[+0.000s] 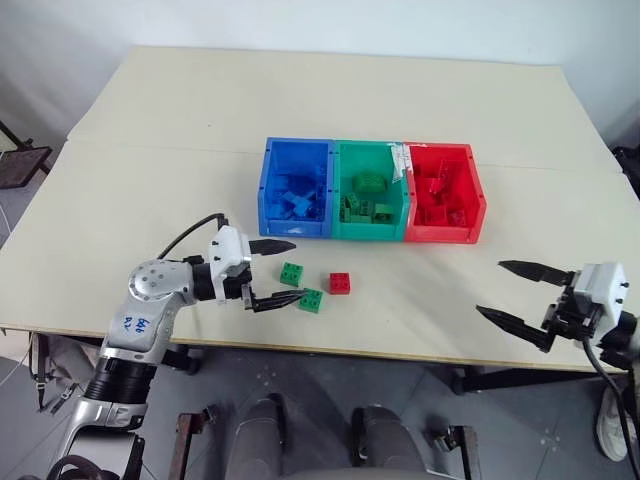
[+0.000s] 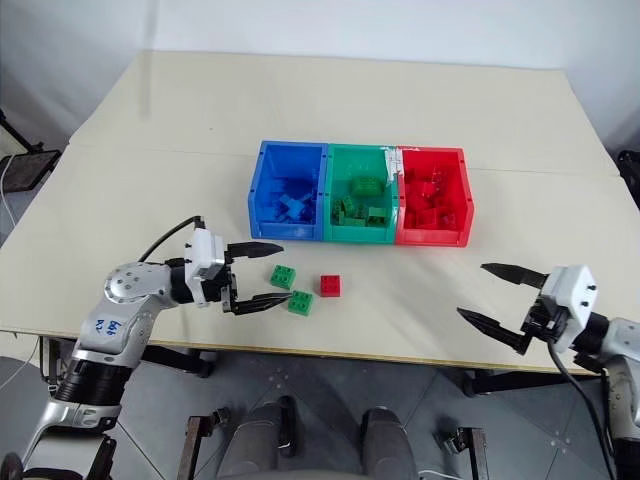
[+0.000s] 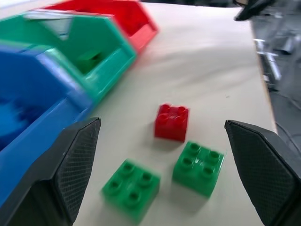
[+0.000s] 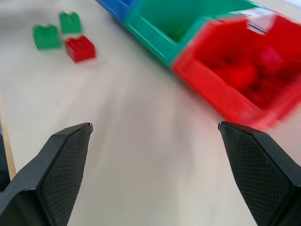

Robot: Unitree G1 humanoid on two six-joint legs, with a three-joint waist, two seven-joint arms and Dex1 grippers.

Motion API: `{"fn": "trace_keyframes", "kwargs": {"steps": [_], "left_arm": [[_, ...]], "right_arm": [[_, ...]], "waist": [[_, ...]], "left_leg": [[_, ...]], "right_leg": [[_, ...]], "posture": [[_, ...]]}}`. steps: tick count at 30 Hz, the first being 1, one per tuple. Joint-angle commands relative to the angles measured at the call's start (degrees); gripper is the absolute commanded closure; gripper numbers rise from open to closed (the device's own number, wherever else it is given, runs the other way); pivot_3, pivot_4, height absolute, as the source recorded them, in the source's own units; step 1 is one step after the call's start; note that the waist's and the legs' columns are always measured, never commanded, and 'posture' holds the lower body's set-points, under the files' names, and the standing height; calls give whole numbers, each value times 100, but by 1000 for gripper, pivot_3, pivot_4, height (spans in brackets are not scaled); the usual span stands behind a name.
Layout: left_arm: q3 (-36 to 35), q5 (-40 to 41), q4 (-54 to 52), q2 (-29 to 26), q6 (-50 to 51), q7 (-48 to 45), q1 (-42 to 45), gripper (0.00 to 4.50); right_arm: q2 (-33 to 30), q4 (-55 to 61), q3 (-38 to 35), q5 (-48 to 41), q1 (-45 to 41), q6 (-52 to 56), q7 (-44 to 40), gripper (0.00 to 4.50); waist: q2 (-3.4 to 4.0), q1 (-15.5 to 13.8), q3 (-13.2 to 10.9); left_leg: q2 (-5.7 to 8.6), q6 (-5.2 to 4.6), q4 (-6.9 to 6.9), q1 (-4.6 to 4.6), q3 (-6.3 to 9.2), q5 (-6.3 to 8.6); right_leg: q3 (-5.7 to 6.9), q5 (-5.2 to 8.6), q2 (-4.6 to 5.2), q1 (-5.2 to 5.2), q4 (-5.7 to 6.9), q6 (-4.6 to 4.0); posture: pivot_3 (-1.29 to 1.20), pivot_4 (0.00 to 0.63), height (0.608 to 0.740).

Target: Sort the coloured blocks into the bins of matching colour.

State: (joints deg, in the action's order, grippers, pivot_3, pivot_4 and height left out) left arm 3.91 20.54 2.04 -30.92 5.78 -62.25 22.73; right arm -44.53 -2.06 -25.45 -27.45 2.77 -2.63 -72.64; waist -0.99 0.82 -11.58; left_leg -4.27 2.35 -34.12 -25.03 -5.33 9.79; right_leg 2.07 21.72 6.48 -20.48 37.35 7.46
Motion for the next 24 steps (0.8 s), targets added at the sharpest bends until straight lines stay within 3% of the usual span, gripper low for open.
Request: {"fn": "trace_keyframes", "kwargs": {"steps": [1,5,10,16,24], "left_arm": [[-52,27,80,4,-15,-48,89,0],[-248,61,54,-82,11,28,-35,0],[-570,139,-165,-334,-12,25,-438,0],[-1023,259,-694,-602,148,241,-1129,0],[-1490,347,-1521,-612,313,748,-2142,0]], "right_arm": [[-63,12,-30,-28,18,-229,-89,14],[21,288,662,16,-450,154,45,14],[133,451,2025,377,-1646,1254,291,14],[821,350,3283,741,-2980,2133,536,14],[1430,-182,4033,1253,-3490,2378,794,14]], "waist": [[0,0,0],[0,36,0],[0,104,0],[0,60,-1],[-1,64,0]], "left_leg": [[-1,1,0,0,1,0],[-3,2,-6,0,1,-1],[-12,7,-6,1,2,-2],[-24,14,-5,-9,3,1],[-25,3,-4,-13,0,14]], "right_leg": [[0,0,-2,0,0,0],[-2,0,-1,0,5,0],[-3,0,-6,-3,11,-1],[-3,1,-15,-13,9,-3],[-3,2,-11,-15,5,-5]], "posture": [[0,150,740],[0,150,740],[0,150,740],[0,150,740],[0,150,740]]}}
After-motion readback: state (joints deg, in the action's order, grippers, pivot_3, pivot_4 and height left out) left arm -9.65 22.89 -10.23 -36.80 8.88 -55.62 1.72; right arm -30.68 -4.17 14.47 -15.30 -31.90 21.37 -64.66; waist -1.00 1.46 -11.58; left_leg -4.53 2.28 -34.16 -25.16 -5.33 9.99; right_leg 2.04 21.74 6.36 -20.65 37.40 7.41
